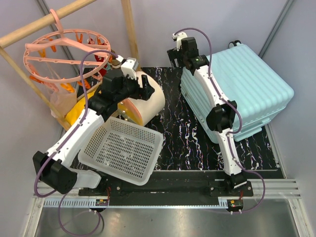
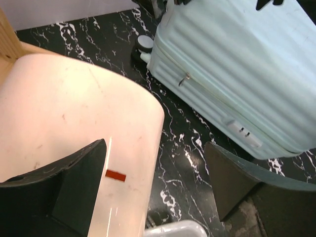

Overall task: Open, take out, and arrange the luggage
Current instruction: Adjust the luggage at the center of the board.

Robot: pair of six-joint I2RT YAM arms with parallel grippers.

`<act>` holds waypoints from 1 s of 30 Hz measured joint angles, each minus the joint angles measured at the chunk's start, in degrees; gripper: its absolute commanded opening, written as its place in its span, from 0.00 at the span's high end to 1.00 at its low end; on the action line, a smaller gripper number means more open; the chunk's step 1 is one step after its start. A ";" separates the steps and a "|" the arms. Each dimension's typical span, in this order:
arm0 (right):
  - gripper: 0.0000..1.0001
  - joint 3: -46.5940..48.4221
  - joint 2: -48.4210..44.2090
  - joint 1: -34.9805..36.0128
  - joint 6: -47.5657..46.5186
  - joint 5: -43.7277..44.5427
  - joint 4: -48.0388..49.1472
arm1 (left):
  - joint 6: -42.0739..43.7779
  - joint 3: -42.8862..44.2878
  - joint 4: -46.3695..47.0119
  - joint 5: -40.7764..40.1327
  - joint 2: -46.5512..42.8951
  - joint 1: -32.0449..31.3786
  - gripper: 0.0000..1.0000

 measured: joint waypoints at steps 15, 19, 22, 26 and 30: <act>0.83 -0.48 0.61 -1.42 -8.17 -4.96 0.68 | 4.50 -2.19 -5.05 -0.33 -3.28 0.52 0.14; 0.98 -4.68 -1.77 -2.16 -6.19 -9.05 2.51 | 5.16 -2.32 -5.42 -0.39 -3.28 0.55 0.14; 0.98 -9.22 -4.68 -1.16 -5.84 -9.60 2.99 | 5.60 -2.32 -5.42 -0.59 -3.28 0.57 0.14; 0.98 -14.45 -8.63 1.11 -5.25 -10.91 1.99 | 5.73 -2.32 -5.40 -0.96 -3.28 0.57 0.14; 0.98 -18.12 -11.87 3.78 -4.24 -12.44 -0.15 | 5.75 -2.32 -5.38 -1.27 -3.30 0.57 0.14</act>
